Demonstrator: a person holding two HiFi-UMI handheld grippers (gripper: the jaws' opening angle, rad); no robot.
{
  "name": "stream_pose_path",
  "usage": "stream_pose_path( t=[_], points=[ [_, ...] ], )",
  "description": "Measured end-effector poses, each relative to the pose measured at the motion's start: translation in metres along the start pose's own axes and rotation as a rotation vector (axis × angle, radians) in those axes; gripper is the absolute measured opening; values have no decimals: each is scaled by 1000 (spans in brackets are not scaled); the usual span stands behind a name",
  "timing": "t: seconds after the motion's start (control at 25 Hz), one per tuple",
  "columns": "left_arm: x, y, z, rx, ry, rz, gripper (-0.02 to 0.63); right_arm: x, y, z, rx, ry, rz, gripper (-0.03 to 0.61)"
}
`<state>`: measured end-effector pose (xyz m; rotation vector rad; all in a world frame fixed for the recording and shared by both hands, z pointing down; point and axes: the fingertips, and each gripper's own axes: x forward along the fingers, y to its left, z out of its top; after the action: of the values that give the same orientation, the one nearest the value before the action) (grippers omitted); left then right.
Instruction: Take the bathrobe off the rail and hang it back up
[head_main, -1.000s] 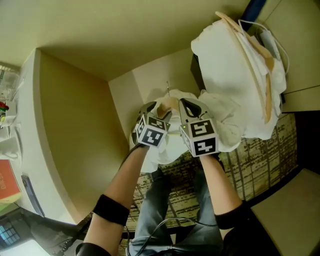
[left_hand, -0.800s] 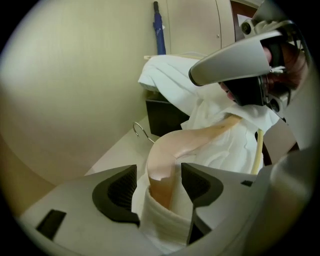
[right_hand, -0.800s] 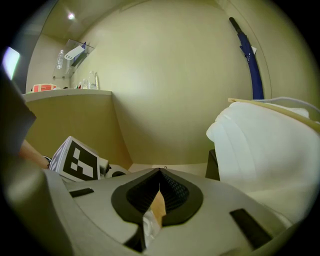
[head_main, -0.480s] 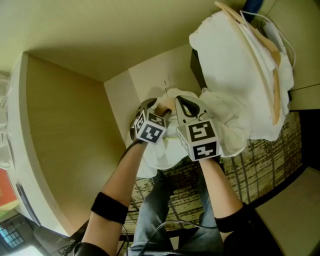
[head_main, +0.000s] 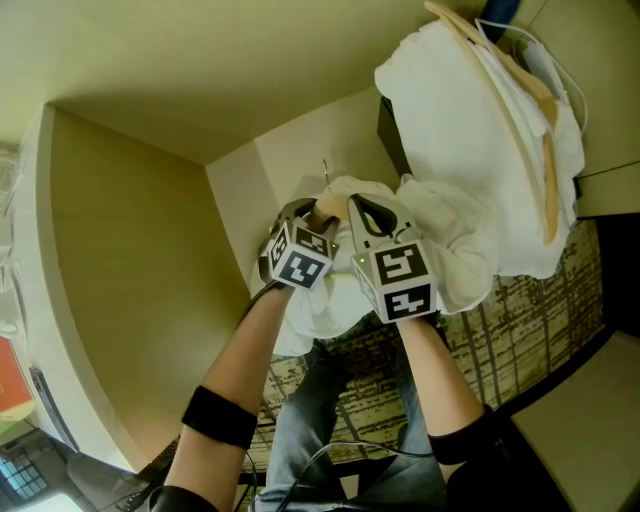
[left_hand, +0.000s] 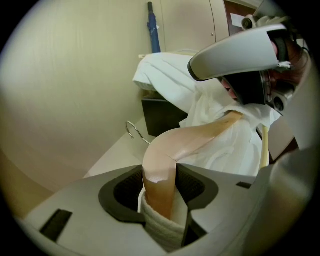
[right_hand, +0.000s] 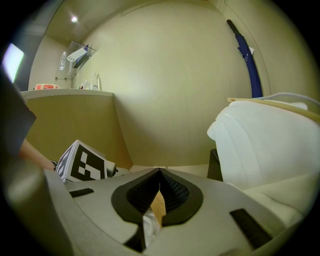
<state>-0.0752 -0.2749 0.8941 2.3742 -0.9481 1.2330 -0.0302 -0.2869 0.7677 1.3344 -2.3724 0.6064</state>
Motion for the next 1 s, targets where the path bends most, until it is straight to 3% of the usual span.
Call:
stream_pose_path(
  t=[0.16, 0.4, 0.56, 0.72, 1.0],
  points=[
    [-13, 7, 4, 21, -26, 84, 199, -7, 3, 7, 1, -9, -5, 21],
    [-72, 20, 30, 62, -103, 279, 198, -39, 16, 42, -4, -39, -24, 21],
    [-133, 33, 74, 102, -201, 407, 197, -69, 19, 89, -44, -71, -89, 21],
    [-199, 41, 121, 138, -281, 475, 198, -104, 29, 143, -75, -115, -120, 21],
    [-310, 49, 183, 101, -404, 578, 196, -172, 60, 241, -159, -205, -135, 21]
  ],
)
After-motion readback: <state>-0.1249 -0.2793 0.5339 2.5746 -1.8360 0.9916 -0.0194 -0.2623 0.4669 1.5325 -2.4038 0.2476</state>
